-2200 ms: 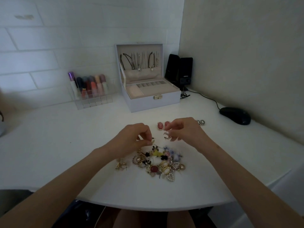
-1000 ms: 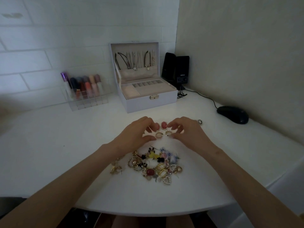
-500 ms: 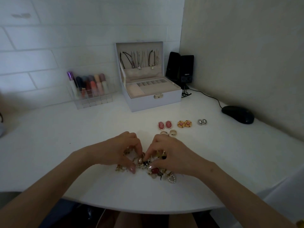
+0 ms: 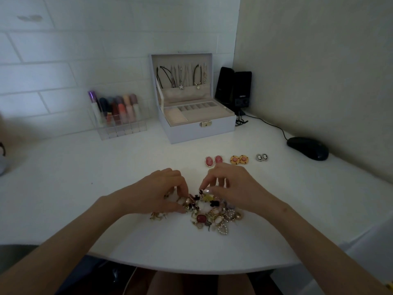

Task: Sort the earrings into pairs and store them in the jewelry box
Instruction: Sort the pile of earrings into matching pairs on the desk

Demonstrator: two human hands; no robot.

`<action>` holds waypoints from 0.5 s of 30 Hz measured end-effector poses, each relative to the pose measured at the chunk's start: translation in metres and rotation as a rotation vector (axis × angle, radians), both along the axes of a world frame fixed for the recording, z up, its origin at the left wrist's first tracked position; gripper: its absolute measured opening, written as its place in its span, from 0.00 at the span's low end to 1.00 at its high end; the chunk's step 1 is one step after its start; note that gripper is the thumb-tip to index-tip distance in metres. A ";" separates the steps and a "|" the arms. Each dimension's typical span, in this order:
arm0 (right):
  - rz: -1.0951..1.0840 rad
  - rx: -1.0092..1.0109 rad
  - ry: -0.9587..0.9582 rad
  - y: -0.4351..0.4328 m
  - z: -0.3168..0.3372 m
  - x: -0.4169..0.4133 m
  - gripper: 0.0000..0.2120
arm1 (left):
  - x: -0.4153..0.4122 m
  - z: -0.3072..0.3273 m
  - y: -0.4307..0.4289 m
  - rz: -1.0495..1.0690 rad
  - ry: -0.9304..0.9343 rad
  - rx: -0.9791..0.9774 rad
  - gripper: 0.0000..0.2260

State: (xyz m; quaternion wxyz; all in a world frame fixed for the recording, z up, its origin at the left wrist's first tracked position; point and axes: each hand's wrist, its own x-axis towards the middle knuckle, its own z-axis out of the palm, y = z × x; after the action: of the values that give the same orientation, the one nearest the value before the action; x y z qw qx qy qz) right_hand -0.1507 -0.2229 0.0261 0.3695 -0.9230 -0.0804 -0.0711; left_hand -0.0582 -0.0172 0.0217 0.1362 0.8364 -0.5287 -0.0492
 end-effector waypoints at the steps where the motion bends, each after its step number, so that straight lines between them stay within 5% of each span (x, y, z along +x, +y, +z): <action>1: -0.015 0.016 -0.005 -0.001 0.000 0.000 0.04 | 0.000 0.000 0.000 -0.005 -0.031 0.007 0.19; 7: -0.034 0.039 -0.002 -0.004 -0.004 -0.002 0.04 | -0.006 0.005 0.001 0.035 -0.011 0.027 0.05; 11: -0.034 0.056 -0.016 -0.005 -0.005 -0.003 0.03 | -0.006 0.007 0.007 0.041 0.140 0.048 0.13; 15: -0.017 0.058 -0.012 -0.005 -0.005 -0.003 0.05 | -0.008 0.004 0.009 0.039 0.098 0.047 0.14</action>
State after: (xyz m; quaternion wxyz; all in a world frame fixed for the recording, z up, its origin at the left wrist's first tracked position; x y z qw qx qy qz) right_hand -0.1533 -0.2275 0.0210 0.3950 -0.9121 -0.0724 -0.0820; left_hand -0.0664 -0.0086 0.0261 0.1430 0.8461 -0.5036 -0.0998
